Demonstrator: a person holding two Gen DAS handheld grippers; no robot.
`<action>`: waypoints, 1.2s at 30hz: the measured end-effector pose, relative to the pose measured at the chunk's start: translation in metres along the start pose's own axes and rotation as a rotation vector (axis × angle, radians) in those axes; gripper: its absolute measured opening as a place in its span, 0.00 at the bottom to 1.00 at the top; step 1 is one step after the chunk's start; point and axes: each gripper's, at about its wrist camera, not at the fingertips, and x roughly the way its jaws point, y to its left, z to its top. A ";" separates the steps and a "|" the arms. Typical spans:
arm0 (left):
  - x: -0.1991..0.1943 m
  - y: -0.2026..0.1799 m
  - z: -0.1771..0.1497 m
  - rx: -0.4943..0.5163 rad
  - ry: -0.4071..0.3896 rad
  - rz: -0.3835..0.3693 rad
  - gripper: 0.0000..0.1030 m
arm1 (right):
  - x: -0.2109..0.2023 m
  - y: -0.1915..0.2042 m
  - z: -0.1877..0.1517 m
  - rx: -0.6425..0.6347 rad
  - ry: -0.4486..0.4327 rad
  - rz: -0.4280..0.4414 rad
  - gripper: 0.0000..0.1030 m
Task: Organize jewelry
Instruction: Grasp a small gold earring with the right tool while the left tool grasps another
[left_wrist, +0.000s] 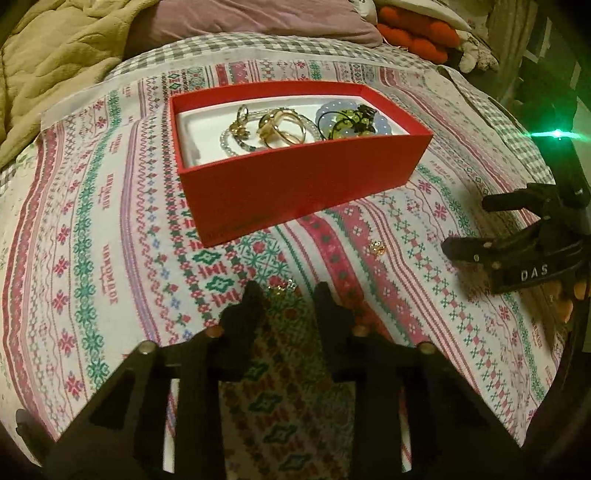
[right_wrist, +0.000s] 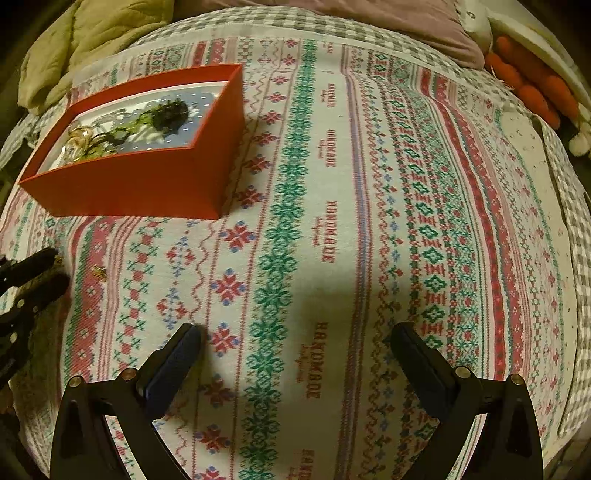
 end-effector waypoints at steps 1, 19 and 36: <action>0.000 -0.001 0.000 0.001 0.001 -0.001 0.23 | -0.001 0.003 -0.001 -0.005 -0.001 0.007 1.00; -0.016 0.019 0.007 -0.101 0.055 0.081 0.09 | -0.015 0.098 0.003 -0.070 -0.010 0.131 0.79; -0.025 0.020 0.016 -0.159 0.032 0.095 0.09 | -0.007 0.110 0.041 -0.028 -0.051 0.142 0.09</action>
